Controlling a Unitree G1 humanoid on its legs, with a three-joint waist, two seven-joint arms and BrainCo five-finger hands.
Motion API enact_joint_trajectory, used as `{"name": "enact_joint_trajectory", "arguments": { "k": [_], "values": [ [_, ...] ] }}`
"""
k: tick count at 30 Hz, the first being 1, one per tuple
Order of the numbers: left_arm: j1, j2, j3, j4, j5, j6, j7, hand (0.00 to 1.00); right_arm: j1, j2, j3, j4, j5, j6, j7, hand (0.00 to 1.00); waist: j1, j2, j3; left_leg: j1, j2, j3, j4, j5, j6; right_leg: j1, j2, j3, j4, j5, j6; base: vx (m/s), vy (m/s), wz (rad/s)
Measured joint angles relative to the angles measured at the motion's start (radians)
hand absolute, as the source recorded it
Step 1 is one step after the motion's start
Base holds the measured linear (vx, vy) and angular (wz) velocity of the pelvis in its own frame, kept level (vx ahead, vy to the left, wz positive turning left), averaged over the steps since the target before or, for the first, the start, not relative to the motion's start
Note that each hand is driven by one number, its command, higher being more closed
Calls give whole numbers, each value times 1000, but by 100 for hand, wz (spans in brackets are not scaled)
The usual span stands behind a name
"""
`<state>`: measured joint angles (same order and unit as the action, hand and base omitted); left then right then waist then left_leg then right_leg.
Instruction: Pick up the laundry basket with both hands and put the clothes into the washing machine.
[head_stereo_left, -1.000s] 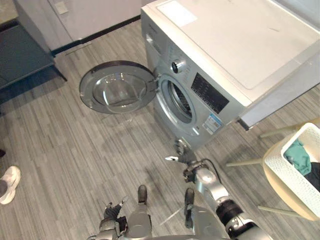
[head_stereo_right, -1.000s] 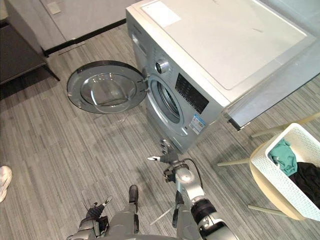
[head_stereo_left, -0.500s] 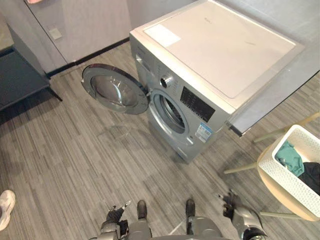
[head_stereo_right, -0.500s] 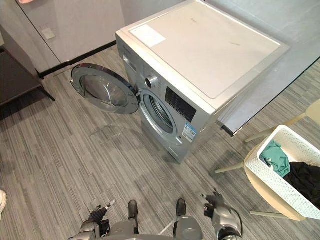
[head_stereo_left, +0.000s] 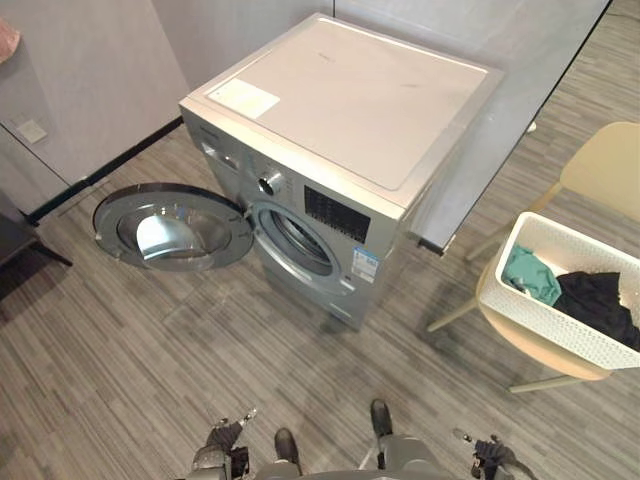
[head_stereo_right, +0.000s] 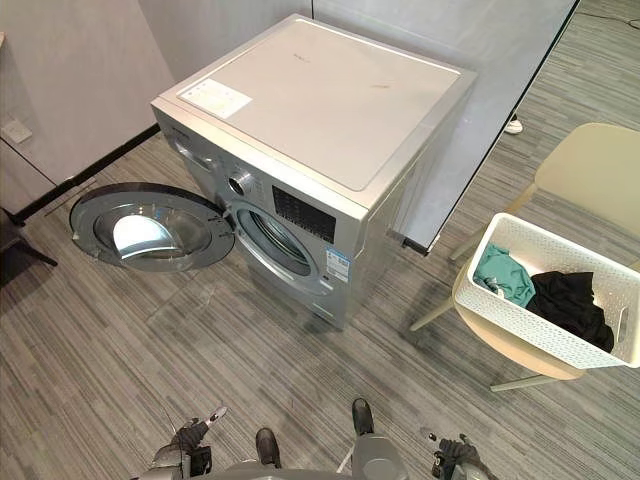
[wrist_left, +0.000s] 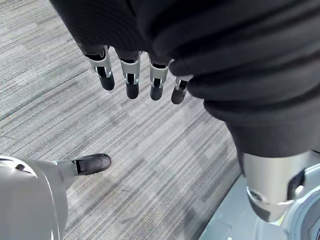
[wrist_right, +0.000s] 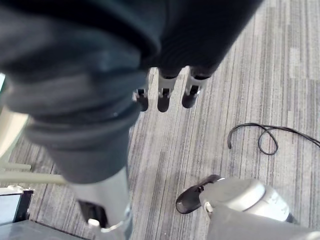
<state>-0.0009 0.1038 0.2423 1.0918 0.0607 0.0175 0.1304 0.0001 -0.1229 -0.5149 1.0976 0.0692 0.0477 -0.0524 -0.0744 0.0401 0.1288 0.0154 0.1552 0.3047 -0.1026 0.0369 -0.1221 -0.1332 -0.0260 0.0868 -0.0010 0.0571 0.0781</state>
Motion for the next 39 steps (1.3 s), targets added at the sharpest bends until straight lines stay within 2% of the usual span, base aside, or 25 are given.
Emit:
{"name": "enact_joint_trajectory", "arguments": {
  "k": [9, 17, 21, 26, 30, 32, 33, 34, 35, 36, 37, 38, 39],
  "values": [
    [-40, 52, 43, 0, 0, 8, 4, 0, -37, 10, 1, -5, 0, -15, 1, 0, 1, 0, -1, 26, 2, 2, 0, -1, -2, 24, 3, 0, -4, -4, -6, 27, -4, -2],
    [10, -42, 33, 10, 0, 17, 5, 0, -8, 40, 43, -5, 1, -21, -9, 0, 1, 0, -14, 34, -5, -41, -1, -4, 1, 52, -9, -41, -4, -12, -2, -23, -2, 12],
    [62, -46, 22, 23, 0, 17, 4, 0, 15, 45, 44, -5, 3, -21, -9, 0, 6, -11, -37, 39, -19, -69, -1, -4, 2, 73, -25, -68, 0, -22, 7, 6, 13, 27],
    [60, -41, 0, 27, 11, 16, 2, 0, 11, 76, 47, -17, 25, -22, -10, 0, 9, -19, -35, 67, -44, -67, -1, -4, 2, 95, -52, -75, 24, -26, 14, -19, 49, 7],
    [29, -46, 4, 27, 31, 15, 3, 0, 9, 134, 109, -79, 53, -25, -11, 0, 11, -47, -17, 60, -52, 12, 0, -10, 13, 41, -54, -8, 49, -11, 24, -107, 44, -47],
    [16, -54, 18, 17, 31, 15, 3, 0, 11, 164, 115, -129, 61, -28, -11, 0, 27, -64, -12, 50, -43, 90, 8, -14, 19, -16, -48, 11, 35, 2, 2, -102, 17, -110],
    [21, -60, 46, 1, 32, 14, 3, 0, 9, 175, 113, -148, 63, -29, -11, 0, 43, -69, -13, 50, -36, 159, 9, -11, 22, -42, -52, -49, 23, -33, -52, -93, 4, -174],
    [25, -72, 88, 0, 32, 17, 6, 0, 5, 185, 116, -170, 67, -33, -11, 0, 48, -55, -13, 45, 17, 249, 27, -13, 36, -48, -52, -180, 6, -83, -124, -71, -38, -232],
    [25, -68, 112, -4, 32, 16, 6, 0, 5, 194, 114, -173, 68, -40, -12, 0, 55, -49, -7, 57, 53, 332, 49, -16, 33, -65, -73, -320, 51, -69, -129, -27, -51, -211],
    [27, -65, 114, -4, 31, 15, 6, 0, 8, 195, 110, -173, 67, -40, -13, 0, 58, -72, -13, 68, 57, 365, 61, -22, 25, -59, -93, -374, 81, -49, -151, 18, -173, -190],
    [14, -60, 123, -8, 31, 14, 2, 0, 47, 194, 87, -165, 63, -39, -14, 0, 61, -109, -14, 84, 52, 416, 117, -67, -1, -28, -133, -382, 91, 36, -41, 14, -199, -132],
    [7, -62, 126, -9, 30, 15, 2, 0, 47, 188, 80, -153, 53, -39, -15, 0, 62, -104, -14, 85, 76, 436, 135, -84, 0, -25, -113, -355, 76, 49, -42, -10, -234, -118],
    [-12, -81, 141, -7, 29, 13, 1, 0, 49, 165, 59, -132, 41, -37, -15, 0, 46, -73, -15, 92, 115, 458, 149, -99, -5, -10, -72, -310, 32, 88, -38, -5, -149, -59]
  ]
}}
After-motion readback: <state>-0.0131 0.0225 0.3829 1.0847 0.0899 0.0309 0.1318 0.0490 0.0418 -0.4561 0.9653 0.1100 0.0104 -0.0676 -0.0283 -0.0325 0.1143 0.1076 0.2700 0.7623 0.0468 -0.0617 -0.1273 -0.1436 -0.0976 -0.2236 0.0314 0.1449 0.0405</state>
